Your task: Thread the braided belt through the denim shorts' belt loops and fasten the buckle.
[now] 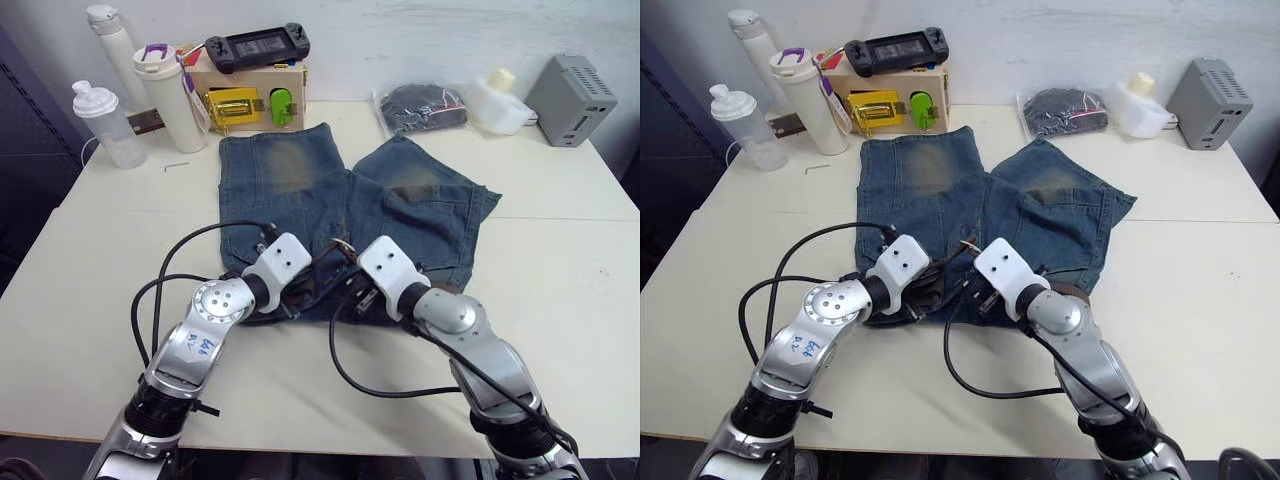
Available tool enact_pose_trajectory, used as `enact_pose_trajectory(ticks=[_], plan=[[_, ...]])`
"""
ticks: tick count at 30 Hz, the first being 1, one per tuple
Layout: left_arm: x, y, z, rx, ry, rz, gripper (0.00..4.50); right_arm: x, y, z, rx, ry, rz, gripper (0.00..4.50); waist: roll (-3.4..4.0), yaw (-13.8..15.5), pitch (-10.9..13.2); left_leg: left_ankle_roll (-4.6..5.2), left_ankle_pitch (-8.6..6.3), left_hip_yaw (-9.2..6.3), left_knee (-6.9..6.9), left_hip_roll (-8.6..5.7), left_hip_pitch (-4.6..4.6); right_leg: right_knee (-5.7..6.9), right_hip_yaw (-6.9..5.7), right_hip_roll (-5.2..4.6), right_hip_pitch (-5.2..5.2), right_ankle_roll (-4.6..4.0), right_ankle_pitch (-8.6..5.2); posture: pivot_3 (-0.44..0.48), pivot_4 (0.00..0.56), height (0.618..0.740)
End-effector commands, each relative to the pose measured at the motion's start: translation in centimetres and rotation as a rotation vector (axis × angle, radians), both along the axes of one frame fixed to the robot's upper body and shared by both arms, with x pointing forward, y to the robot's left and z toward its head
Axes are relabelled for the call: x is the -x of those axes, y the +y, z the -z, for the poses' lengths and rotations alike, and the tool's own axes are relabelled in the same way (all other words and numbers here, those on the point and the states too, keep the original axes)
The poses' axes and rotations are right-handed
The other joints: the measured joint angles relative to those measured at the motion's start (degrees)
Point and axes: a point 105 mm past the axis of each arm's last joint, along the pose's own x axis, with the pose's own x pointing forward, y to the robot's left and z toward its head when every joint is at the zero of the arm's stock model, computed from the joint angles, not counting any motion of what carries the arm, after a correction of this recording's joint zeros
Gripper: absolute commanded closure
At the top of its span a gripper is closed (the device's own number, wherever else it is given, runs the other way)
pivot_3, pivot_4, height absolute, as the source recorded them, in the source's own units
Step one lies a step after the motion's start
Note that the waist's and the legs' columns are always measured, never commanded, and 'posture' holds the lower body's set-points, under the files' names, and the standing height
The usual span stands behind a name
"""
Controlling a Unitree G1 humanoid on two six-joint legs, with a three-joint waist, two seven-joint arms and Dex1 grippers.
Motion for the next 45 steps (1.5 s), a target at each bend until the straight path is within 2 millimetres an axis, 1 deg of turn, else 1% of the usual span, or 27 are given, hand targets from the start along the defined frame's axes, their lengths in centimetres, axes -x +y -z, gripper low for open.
enact_pose_trajectory(ticks=[1, 3, 6, 9, 14, 19, 21, 23, 24, 26, 27, 28, 30, 32, 34, 36, 37, 39, 41, 43, 45], plan=[[0.5, -0.1, -1.1, 0.016, -0.04, 0.013, 4.5, 0.1, 0.5, -0.8, -0.01, -0.029, -0.021, 4.47, 0.0, -0.03, 0.0, 0.0, 0.0, 0.0, 0.0, 0.0, 0.0, 0.0, 0.0, 0.0, 0.0, 0.0, 0.0, 0.0, 0.15, 0.74], [0.3, -0.4, -1.4, 0.028, -0.045, 0.015, 4.5, 0.2, 0.7, -0.7, 0.01, -0.028, -0.035, 4.47, 0.0, 0.0, 0.0, 0.0, 0.0, -0.01, 0.01, 0.0, 0.0, 0.0, 0.0, 0.0, -0.01, 0.0, 0.0, 0.0, 0.15, 0.74], [0.0, -1.3, -1.7, 0.044, -0.052, 0.036, 4.5, 0.6, 1.2, -0.3, 0.047, -0.019, -0.082, 4.47, 0.0, 0.15, 0.0, 0.0, 0.0, 0.0, 0.03, -0.01, 0.0, -0.01, 0.0, -0.01, -0.01, 0.0, 0.0, 0.0, 0.15, 0.74], [-0.2, -2.2, -1.4, 0.05, -0.046, 0.06, 4.5, 1.6, 1.9, 0.6, 0.123, 0.008, -0.163, 4.47, -0.01, 0.21, -0.01, 0.0, 0.0, 0.0, 0.04, -0.01, -0.01, -0.01, -0.01, 0.0, 0.0, 0.0, 0.0, 0.0, 0.15, 0.74], [-0.4, -3.3, -1.4, 0.063, -0.053, 0.097, 4.5, 2.4, 1.5, 2.3, 0.252, 0.035, -0.237, 4.47, -0.02, 0.13, -0.01, 0.0, 0.0, 0.02, 0.07, -0.01, -0.01, -0.01, -0.02, 0.0, -0.01, 0.0, 0.0, 0.0, 0.15, 0.74], [-0.1, -3.7, -1.2, 0.063, -0.048, 0.12, 4.5, 1.9, 1.1, 2.1, 0.264, 0.019, -0.21, 4.47, -0.03, 0.25, -0.01, 0.0, 0.0, 0.02, 0.07, 0.0, -0.01, -0.03, -0.01, 0.0, 0.0, 0.0, 0.0, 0.0, 0.15, 0.74], [-0.1, -3.7, -1.0, 0.063, -0.045, 0.119, 4.5, 1.2, 0.7, 1.3, 0.208, 0.002, -0.139, 4.47, -0.03, 0.3, -0.01, 0.0, 0.0, 0.02, 0.07, -0.01, -0.01, -0.03, -0.01, -0.01, 0.0, 0.0, 0.0, 0.0, 0.15, 0.74], [-0.1, -3.7, -1.0, 0.066, -0.044, 0.118, 4.5, 1.2, 0.5, -0.5, 0.117, -0.037, -0.132, 3.43, -0.03, 0.34, -0.01, 0.0, 0.0, 0.02, 0.07, -0.01, -0.02, -0.02, -0.01, -0.01, 0.0, 0.0, 0.0, 0.0, 0.15, 0.74], [-0.1, -3.7, -1.0, 0.066, -0.044, 0.118, 4.5, 1.6, 0.4, -1.2, 0.085, -0.043, -0.154, 3.06, -0.03, 0.34, -0.01, 0.0, 0.0, 0.02, 0.07, 0.0, -0.02, -0.01, -0.01, -0.01, 0.0, 0.0, 0.0, 0.0, 0.15, 0.74], [-0.1, -3.8, -1.0, 0.068, -0.045, 0.118, 4.5, 2.4, -0.1, -2.1, 0.048, -0.038, -0.196, 1.98, -0.04, 0.49, -0.01, 0.0, 0.0, 0.02, 0.08, -0.02, -0.05, 0.0, -0.01, -0.02, 0.01, 0.0, 0.0, 0.0, 0.15, 0.74], [-0.1, -3.8, -1.0, 0.07, -0.045, 0.119, 4.5, 2.8, -0.4, -2.4, 0.036, -0.034, -0.213, 1.57, -0.04, 0.54, -0.01, 0.0, 0.0, -0.01, 0.1, -0.02, -0.08, -0.02, -0.02, -0.02, 0.01, 0.0, 0.0, 0.0, 0.15, 0.74], [-0.1, -3.9, -1.0, 0.071, -0.045, 0.121, 4.5, 3.0, -0.9, -3.4, 0.023, -0.042, -0.23, 1.14, -0.04, 0.55, -0.01, 0.01, 0.0, -0.01, 0.11, -0.05, -0.09, -0.04, -0.02, -0.04, 0.01, 0.0, 0.0, 0.0, 0.15, 0.74], [-0.2, -4.0, -1.0, 0.072, -0.045, 0.123, 4.5, 3.3, -1.6, -5.2, -0.005, -0.065, -0.262, 0.1, -0.05, 0.51, 0.0, 0.01, -0.01, -0.01, 0.15, -0.07, -0.12, -0.05, -0.02, -0.05, 0.05, 0.01, 0.0, 0.0, 0.15, 0.74], [-0.2, -4.0, -1.0, 0.071, -0.047, 0.126, 4.5, 3.5, -1.8, -7.0, 0.002, -0.107, -0.315, 0.03, -0.05, 0.49, 0.0, 0.01, -0.01, 0.0, 0.16, -0.05, -0.14, -0.04, -0.04, -0.02, 0.1, 0.01, 0.0, 0.0, 0.15, 0.74], [-0.3, -4.0, -1.1, 0.069, -0.051, 0.128, 4.5, 3.4, -1.8, -7.9, 0.033, -0.145, -0.346, 0.03, -0.05, 0.41, 0.0, 0.01, 0.0, 0.01, 0.14, -0.04, -0.13, -0.05, -0.04, -0.01, 0.08, 0.01, 0.0, 0.0, 0.15, 0.74], [-0.3, -4.1, -1.1, 0.063, -0.061, 0.132, 4.5, 2.5, -1.7, -8.3, 0.143, -0.238, -0.359, 0.03, -0.05, 0.43, 0.0, 0.01, -0.01, 0.01, 0.12, -0.01, -0.14, -0.04, -0.06, 0.01, 0.07, 0.01, 0.0, 0.0, 0.15, 0.74], [-0.4, -4.1, -1.2, 0.057, -0.069, 0.137, 4.5, 2.0, -1.6, -8.2, 0.227, -0.293, -0.366, 0.03, -0.05, 0.44, 0.0, 0.01, -0.01, 0.01, 0.11, -0.01, -0.14, -0.04, -0.05, 0.0, 0.06, 0.01, 0.0, 0.0, 0.15, 0.74], [-0.4, -4.2, -1.5, 0.038, -0.097, 0.148, 4.5, 0.7, -1.4, -7.1, 0.443, -0.412, -0.41, 0.03, -0.05, 0.44, 0.0, 0.01, -0.01, 0.03, 0.12, -0.02, -0.14, -0.08, -0.05, -0.01, 0.06, 0.01, 0.0, 0.0, 0.15, 0.74], [-0.5, -4.2, -1.7, 0.019, -0.124, 0.155, 4.5, -0.4, -1.5, -6.2, 0.583, -0.486, -0.436, 0.03, -0.07, 0.52, 0.01, 0.02, 0.0, 0.08, 0.14, -0.04, -0.14, -0.29, -0.03, -0.03, 0.06, 0.01, 0.0, 0.0, 0.15, 0.74], [-0.6, -4.2, -1.9, -0.001, -0.148, 0.161, 4.5, -1.3, -1.8, -6.0, 0.659, -0.535, -0.435, 0.03, -0.08, 0.46, 0.02, 0.02, 0.0, 0.07, 0.17, -0.04, -0.15, -0.27, -0.03, -0.03, 0.07, 0.01, 0.0, 0.0, 0.15, 0.74], [-0.6, -4.2, -2.0, -0.013, -0.165, 0.163, 4.5, -1.8, -1.8, -5.8, 0.686, -0.553, -0.446, 0.03, -0.08, 0.43, 0.02, 0.02, 0.0, 0.08, 0.19, -0.03, -0.26, -0.2, -0.05, -0.02, 0.04, 0.01, 0.0, 0.0, 0.15, 0.74]])
